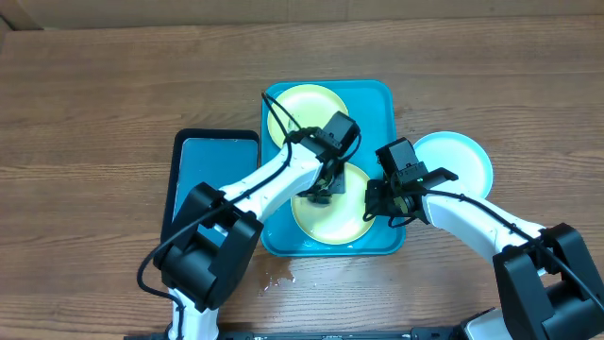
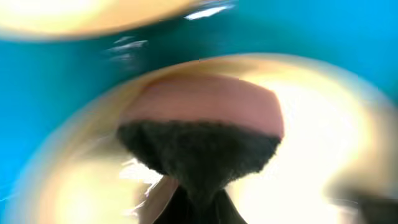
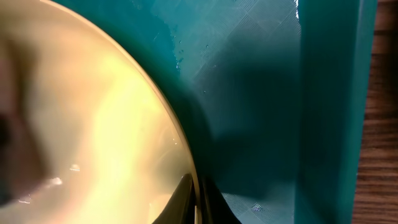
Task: Clean dirty plates on tray and stack at the side
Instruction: 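Scrub the lower yellow plate with the sponge in the left gripper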
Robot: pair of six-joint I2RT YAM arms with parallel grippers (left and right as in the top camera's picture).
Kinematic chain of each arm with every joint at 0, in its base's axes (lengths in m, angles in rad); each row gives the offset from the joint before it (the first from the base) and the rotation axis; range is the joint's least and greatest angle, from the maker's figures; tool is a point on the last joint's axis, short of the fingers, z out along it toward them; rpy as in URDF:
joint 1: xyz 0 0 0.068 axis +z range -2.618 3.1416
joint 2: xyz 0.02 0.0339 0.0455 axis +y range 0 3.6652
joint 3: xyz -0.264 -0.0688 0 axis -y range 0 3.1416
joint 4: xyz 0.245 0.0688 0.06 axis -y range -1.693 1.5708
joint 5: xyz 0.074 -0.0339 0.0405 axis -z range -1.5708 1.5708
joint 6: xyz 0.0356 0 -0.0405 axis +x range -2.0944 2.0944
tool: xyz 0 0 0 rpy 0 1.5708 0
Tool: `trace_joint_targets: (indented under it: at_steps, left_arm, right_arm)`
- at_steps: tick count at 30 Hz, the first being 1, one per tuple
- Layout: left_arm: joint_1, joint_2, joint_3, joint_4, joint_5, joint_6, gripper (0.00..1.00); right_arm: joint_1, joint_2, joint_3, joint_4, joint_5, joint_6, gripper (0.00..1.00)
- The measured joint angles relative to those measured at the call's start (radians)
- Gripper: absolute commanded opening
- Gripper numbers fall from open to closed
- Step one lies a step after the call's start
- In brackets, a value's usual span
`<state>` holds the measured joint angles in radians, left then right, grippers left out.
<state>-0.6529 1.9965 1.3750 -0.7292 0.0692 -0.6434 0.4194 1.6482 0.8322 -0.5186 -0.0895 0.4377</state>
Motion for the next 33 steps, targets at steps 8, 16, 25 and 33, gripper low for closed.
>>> trace_joint_targets:
  at_steps: [8, 16, 25, 33]
  left_arm:
    - [-0.035, 0.0, -0.003, 0.071, 0.295, -0.002, 0.04]
    - [0.042, 0.0, -0.01, -0.126, 0.054, 0.0, 0.04]
    - [0.073, -0.002, -0.004, -0.245, -0.156, 0.055, 0.04]
    - [0.101, -0.08, -0.001, -0.303, -0.055, 0.089, 0.04]
  right_arm:
    - [0.0, 0.0, 0.0, -0.001, 0.0, -0.002, 0.04]
    - [0.0, 0.0, 0.0, 0.0, 0.0, 0.0, 0.04]
    - [0.002, 0.0, 0.0, 0.005, -0.009, 0.002, 0.04]
    - [0.002, 0.0, 0.0, 0.002, -0.008, 0.002, 0.04]
